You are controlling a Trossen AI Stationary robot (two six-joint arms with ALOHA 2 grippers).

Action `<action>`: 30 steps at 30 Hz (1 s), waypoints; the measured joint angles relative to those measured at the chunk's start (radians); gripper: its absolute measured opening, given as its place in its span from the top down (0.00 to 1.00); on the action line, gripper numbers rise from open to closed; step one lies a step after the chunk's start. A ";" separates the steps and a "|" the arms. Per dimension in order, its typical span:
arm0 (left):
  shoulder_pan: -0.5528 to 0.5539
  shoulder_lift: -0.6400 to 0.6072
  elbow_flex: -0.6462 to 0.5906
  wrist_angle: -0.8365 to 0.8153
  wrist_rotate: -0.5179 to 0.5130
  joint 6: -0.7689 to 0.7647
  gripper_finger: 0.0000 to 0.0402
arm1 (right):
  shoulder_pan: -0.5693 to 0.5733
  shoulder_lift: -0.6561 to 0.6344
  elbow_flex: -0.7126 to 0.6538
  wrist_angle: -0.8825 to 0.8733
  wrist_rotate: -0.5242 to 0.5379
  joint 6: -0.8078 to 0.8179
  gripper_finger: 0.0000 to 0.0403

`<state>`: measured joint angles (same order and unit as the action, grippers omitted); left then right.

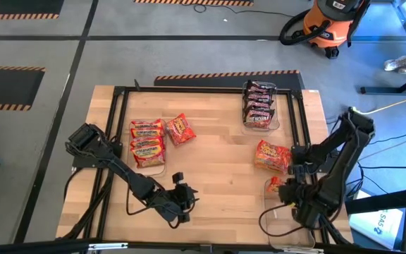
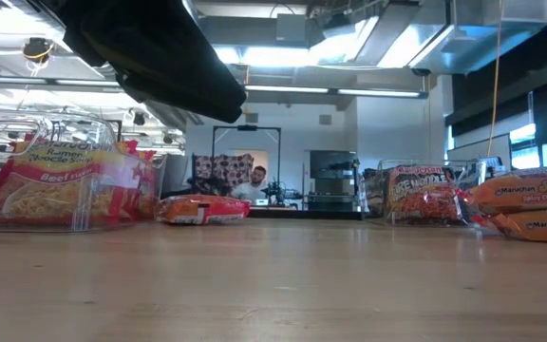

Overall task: Sort Maruchan noodles
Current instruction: Put the orange noodle pack into the bottom transparent bin

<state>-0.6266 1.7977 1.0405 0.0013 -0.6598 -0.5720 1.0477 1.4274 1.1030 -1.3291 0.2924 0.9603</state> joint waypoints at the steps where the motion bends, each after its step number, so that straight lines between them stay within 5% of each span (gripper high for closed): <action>1: 0.000 0.000 0.000 0.000 0.000 0.000 0.70 | 0.000 0.009 0.000 0.006 0.006 -0.001 0.79; 21: 0.000 0.000 0.000 0.000 0.000 0.000 0.70 | 0.000 0.047 -0.204 0.250 -0.016 0.002 0.79; 30: 0.000 0.000 0.000 0.000 0.000 0.000 0.70 | -0.001 0.047 -0.207 0.242 -0.009 0.003 0.68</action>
<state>-0.6266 1.7977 1.0405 0.0013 -0.6598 -0.5720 1.0470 1.4749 0.8963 -1.0871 0.2836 0.9634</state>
